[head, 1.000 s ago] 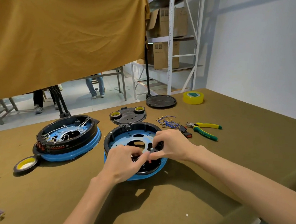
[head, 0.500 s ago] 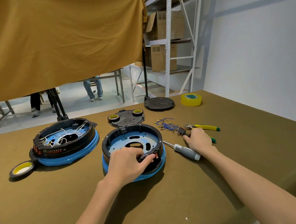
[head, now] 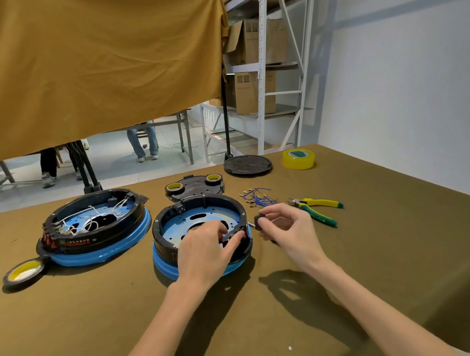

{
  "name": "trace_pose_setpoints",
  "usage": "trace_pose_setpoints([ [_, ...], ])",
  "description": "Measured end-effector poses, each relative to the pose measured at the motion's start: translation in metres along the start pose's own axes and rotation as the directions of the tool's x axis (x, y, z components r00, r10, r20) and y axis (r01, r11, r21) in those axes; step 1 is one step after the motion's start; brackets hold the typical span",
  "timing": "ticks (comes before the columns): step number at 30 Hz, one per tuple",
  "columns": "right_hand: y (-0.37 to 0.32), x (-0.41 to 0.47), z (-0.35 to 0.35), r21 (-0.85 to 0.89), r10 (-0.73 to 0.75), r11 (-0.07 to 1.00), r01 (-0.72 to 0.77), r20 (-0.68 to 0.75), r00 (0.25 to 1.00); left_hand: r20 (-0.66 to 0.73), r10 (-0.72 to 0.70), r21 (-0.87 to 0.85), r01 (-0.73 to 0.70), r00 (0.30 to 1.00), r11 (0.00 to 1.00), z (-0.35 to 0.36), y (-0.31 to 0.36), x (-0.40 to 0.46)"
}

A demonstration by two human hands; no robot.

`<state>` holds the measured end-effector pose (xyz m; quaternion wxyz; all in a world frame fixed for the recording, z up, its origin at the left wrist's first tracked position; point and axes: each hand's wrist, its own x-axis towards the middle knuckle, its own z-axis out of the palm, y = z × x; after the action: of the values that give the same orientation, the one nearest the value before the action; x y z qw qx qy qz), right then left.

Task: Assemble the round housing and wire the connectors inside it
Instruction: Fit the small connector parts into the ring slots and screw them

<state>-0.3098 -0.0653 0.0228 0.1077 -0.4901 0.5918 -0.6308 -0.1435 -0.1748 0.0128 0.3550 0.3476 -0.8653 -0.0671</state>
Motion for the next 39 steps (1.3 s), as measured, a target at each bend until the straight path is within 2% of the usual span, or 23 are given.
trace_pose_setpoints([
  [2,-0.001,-0.009,0.003,-0.053,-0.038,0.998,0.041,0.050,0.998,-0.064,-0.028,-0.305,0.007,0.998,0.952,-0.008,-0.001,-0.001],
  [4,-0.002,-0.017,0.006,-0.093,-0.066,0.993,0.074,0.087,0.994,-0.046,0.016,-0.419,-0.034,0.999,0.908,-0.019,-0.003,-0.004],
  [6,-0.004,-0.023,0.013,-0.126,-0.095,0.986,0.111,0.122,0.988,0.032,0.099,-0.409,-0.077,0.995,0.909,-0.024,-0.004,-0.011],
  [8,-0.007,-0.027,0.020,-0.122,-0.125,0.982,0.142,0.136,0.983,0.080,0.123,-0.392,-0.082,0.989,0.916,-0.023,-0.006,-0.019],
  [18,-0.006,-0.036,0.042,-0.072,-0.236,0.968,0.240,0.059,0.970,-0.009,0.082,-0.317,-0.081,0.997,0.945,-0.020,-0.014,-0.032],
  [23,-0.003,-0.038,0.044,0.058,-0.158,0.986,0.156,0.034,0.987,-0.111,0.066,-0.343,-0.101,0.992,0.934,-0.017,-0.014,-0.035],
  [29,-0.002,-0.039,0.045,0.139,-0.094,0.986,0.088,0.038,0.995,-0.112,0.067,-0.315,-0.099,0.992,0.944,-0.013,-0.014,-0.039],
  [35,-0.005,-0.041,0.043,0.155,-0.114,0.982,0.107,0.039,0.993,-0.157,0.128,-0.268,-0.167,0.979,0.949,-0.014,-0.018,-0.040],
  [39,-0.003,-0.043,0.045,0.137,-0.108,0.986,0.096,0.084,0.991,-0.240,0.172,-0.185,-0.219,0.955,0.958,-0.015,-0.018,-0.040],
])
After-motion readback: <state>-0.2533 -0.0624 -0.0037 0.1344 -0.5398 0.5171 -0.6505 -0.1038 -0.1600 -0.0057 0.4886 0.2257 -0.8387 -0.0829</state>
